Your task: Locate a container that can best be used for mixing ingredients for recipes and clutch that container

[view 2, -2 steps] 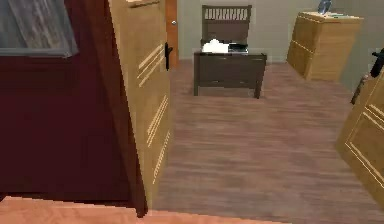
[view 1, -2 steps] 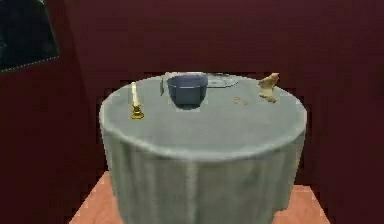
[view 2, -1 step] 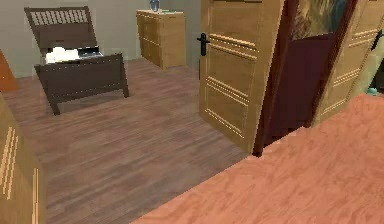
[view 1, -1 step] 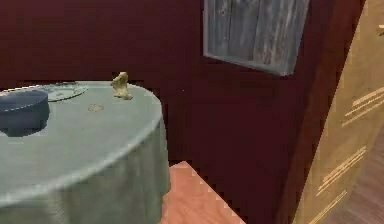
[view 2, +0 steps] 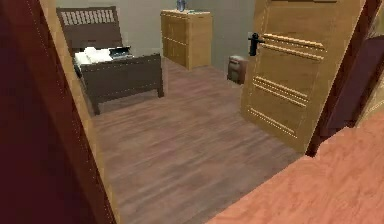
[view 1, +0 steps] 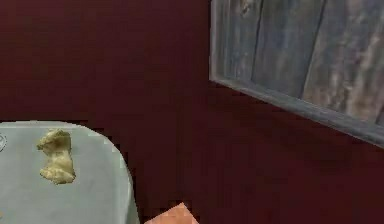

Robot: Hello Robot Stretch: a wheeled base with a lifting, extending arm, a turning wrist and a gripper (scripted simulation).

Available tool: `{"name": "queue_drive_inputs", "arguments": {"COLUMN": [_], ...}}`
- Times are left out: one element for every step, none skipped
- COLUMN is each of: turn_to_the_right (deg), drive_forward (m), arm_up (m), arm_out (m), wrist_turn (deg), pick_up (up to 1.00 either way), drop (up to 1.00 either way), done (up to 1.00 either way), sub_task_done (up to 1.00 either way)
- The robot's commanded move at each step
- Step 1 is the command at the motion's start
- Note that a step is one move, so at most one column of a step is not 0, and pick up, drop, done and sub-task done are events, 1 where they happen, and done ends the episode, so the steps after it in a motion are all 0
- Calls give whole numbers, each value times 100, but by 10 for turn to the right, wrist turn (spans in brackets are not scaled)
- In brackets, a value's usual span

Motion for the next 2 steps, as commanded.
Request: {"name": "queue_drive_inputs", "arguments": {"turn_to_the_right": [-450, -450], "drive_forward": [0, 0], "arm_up": [0, 0], "arm_out": [0, 0], "wrist_turn": [0, 0], "pick_up": [0, 0], "drop": [0, 0], "done": [0, 0], "sub_task_done": [0, 0]}}
